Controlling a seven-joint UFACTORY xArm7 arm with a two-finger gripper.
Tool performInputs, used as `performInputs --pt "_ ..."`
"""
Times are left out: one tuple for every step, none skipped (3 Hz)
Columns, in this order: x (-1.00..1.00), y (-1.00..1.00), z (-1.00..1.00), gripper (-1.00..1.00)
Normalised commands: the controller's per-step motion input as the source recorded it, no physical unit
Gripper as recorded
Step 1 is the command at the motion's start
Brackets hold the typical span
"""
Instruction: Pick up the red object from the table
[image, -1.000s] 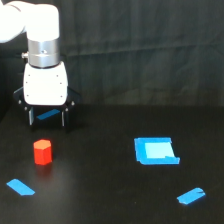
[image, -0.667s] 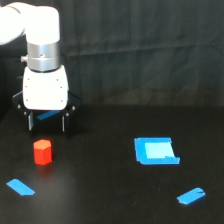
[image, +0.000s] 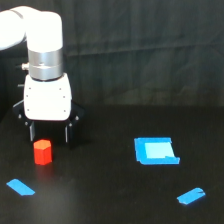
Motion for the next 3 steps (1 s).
performInputs --pt "0.28 -0.92 -0.11 0.96" --pt "0.17 -0.60 -0.26 0.84" --pt "0.02 -0.02 -0.23 -0.89"
